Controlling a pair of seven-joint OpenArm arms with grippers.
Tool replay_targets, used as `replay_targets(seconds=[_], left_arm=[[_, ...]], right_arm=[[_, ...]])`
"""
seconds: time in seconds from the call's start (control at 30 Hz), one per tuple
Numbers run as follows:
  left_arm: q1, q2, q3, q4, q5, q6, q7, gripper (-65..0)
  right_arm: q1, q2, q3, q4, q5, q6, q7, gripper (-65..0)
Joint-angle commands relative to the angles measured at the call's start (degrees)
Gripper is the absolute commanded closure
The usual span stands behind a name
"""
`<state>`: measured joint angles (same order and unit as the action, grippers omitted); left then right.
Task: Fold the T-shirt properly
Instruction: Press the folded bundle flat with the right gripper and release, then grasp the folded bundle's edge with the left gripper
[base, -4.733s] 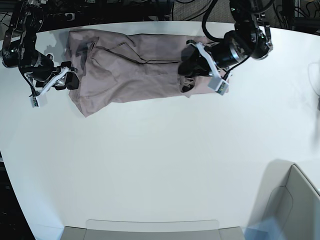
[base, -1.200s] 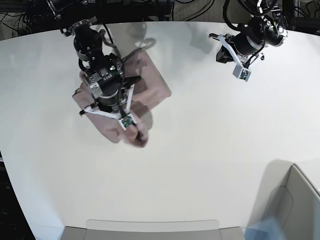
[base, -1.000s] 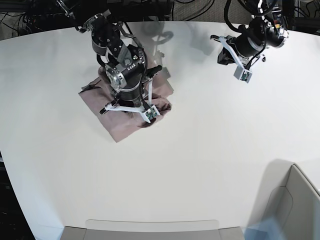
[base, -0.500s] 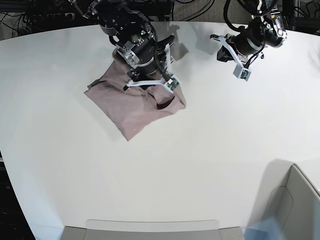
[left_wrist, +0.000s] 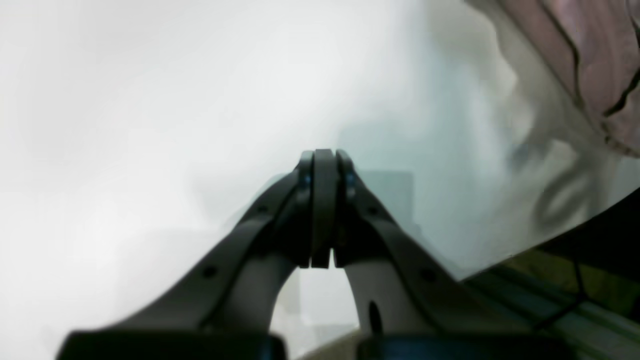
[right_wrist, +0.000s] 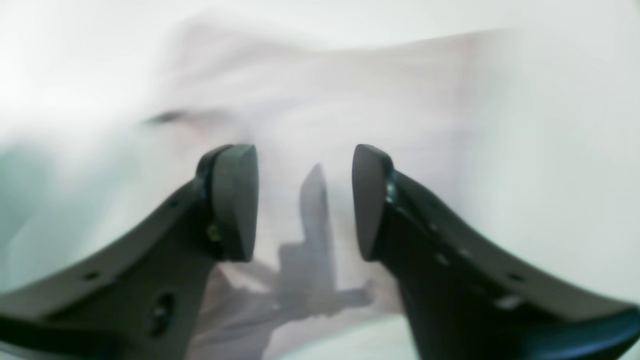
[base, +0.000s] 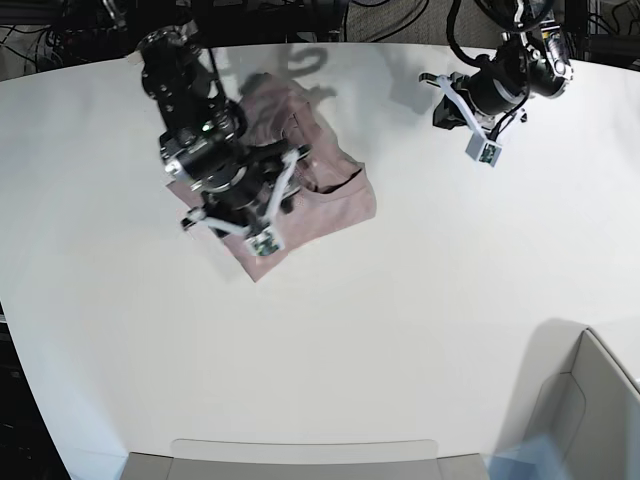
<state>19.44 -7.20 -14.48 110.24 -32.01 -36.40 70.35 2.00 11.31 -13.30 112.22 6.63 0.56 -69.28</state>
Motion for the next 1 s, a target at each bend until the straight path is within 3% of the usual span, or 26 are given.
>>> replay_targets(seconds=[0.0,0.13,0.23,0.33,0.5,0.7,0.83,0.97], left_arm=[[-1.82,-0.23,1.86,1.63,-1.27,-0.21,-2.7,0.0],[-4.72,-2.34,11.89,3.22,-1.09,-0.21,-4.98,0.0],[-8.23,-4.71,21.47,3.22,-0.83,-0.21,-7.53,0.0],[-10.25,-5.68,28.59,3.04,1.02,-0.21,-8.94,0.0],[-13.51,-5.15,43.1,1.81,15.79,-0.3,-8.94,0.0],[-16.94,-2.78,58.39,-3.73,29.59,-0.3,-8.68,0.0],[-18.96,-1.98,61.91,-6.28,30.47,-0.3,-8.68,0.0],[-21.07,-1.9,63.49,-10.41,30.65,-0.12,-8.68,0.0]], right_arm=[[2.09,1.66,2.53,0.52,1.94,-0.07,0.66,-18.6],[5.87,6.75,12.2,-3.87,9.15,-0.07,0.48,-0.5],[8.68,10.18,16.86,-9.06,13.45,-0.07,0.48,0.0],[10.62,13.0,17.12,-15.04,13.98,-0.07,0.75,0.0],[11.85,14.32,16.95,-21.81,13.98,-0.07,0.92,0.0],[12.02,14.32,9.48,-25.76,13.89,-0.07,1.72,0.0],[11.93,14.05,3.32,-29.46,13.89,-0.07,5.93,0.0],[11.49,14.05,-1.07,-31.13,13.98,-0.07,5.93,0.0]])
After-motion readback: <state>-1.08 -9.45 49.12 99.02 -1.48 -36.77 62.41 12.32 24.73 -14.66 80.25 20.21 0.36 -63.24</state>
